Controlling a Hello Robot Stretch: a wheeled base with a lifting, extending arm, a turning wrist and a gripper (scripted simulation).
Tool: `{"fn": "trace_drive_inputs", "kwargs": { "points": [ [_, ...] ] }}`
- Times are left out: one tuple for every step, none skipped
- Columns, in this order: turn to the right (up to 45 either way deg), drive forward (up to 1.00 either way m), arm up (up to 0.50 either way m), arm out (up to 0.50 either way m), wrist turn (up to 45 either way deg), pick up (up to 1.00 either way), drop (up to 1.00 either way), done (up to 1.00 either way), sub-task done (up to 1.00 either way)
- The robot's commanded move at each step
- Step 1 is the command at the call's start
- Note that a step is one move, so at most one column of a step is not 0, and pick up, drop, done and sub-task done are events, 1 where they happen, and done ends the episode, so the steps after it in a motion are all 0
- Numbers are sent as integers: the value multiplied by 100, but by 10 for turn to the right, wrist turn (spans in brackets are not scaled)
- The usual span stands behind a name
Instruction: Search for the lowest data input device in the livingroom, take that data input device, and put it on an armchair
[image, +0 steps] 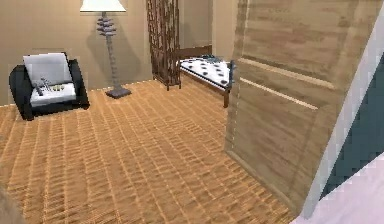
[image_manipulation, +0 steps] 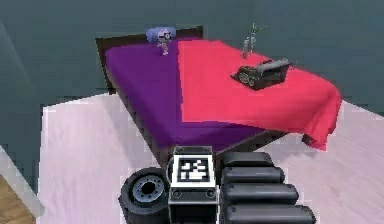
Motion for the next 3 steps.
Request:
{"fn": "trace_drive_inputs", "kwargs": {
  "points": [
    [-240,0,0,0,0,0,0,0,0],
    [0,100,0,0,0,0,0,0,0],
    [-30,0,0,0,0,0,0,0,0]
  ]
}}
